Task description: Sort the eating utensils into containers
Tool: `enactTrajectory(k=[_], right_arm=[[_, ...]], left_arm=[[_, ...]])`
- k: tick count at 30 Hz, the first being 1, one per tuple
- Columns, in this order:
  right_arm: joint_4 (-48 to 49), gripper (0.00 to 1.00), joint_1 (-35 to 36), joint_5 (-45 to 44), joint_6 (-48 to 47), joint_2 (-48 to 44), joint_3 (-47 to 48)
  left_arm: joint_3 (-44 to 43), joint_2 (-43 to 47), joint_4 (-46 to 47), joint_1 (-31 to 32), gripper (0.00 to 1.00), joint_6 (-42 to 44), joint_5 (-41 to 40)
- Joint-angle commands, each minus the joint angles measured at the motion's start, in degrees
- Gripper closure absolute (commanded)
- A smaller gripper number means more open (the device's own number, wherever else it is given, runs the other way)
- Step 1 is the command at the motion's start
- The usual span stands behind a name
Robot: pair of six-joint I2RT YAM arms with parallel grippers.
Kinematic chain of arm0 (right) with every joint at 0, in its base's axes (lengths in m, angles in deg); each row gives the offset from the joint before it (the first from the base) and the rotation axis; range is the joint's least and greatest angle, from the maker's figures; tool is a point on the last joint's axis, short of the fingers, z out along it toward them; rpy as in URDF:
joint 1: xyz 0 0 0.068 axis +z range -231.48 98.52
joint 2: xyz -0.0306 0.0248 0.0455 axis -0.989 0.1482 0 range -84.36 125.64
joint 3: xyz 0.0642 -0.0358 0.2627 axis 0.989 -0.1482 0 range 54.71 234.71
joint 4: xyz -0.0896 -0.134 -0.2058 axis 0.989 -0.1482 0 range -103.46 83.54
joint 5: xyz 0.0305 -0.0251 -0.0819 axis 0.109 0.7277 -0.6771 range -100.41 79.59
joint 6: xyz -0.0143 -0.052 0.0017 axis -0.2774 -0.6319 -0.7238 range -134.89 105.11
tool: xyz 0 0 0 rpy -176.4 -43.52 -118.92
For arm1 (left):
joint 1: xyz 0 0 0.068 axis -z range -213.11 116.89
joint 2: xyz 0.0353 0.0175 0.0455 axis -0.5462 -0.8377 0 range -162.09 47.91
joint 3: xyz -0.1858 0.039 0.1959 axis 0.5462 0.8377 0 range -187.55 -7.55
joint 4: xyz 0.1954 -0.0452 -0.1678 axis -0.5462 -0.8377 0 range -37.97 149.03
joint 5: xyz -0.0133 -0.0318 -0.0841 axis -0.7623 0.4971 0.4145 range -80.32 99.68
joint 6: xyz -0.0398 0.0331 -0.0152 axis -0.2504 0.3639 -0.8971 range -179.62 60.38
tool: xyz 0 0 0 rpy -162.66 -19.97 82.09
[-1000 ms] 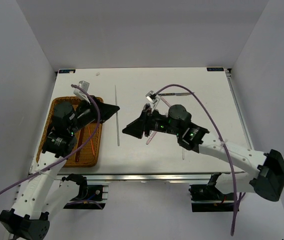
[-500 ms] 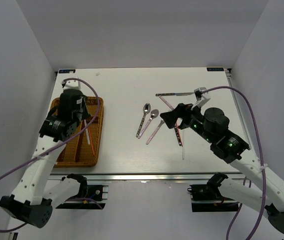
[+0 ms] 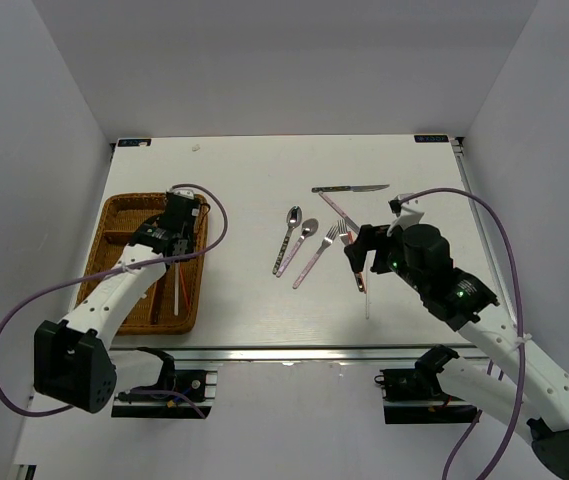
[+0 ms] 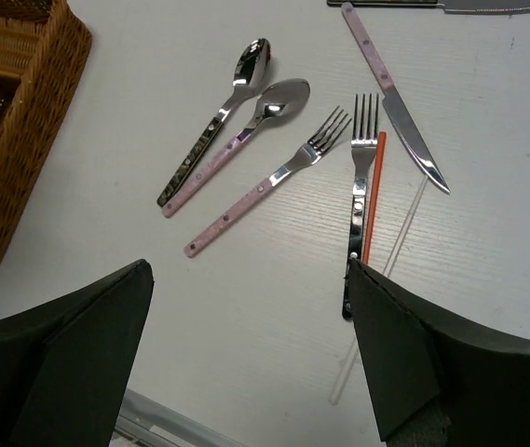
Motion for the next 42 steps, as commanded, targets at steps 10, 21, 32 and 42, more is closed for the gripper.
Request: enactTrajectory(k=[10, 21, 32, 42], right_arm=[[2.3, 0.11, -2.7, 2.7, -2.8, 1.0, -4.1], [-1.9, 0.11, -3.0, -11.9, 4.4, 13.8, -3.9], [5.4, 0.55, -9.2, -4.6, 0.4, 26.9, -6.0], [11.4, 0.65, -12.8, 0.9, -0.9, 38.5, -5.5]], left_arm=[[3.7, -0.7, 5.2, 0.0, 0.38, -1.7, -6.5], [-3.9, 18.1, 2.5, 0.0, 0.02, -9.0, 3.6], [-18.9, 30.0, -4.5, 0.0, 0.02, -8.6, 8.3], [-16.7, 31.7, -6.3, 0.0, 0.02, -5.8, 7.4]])
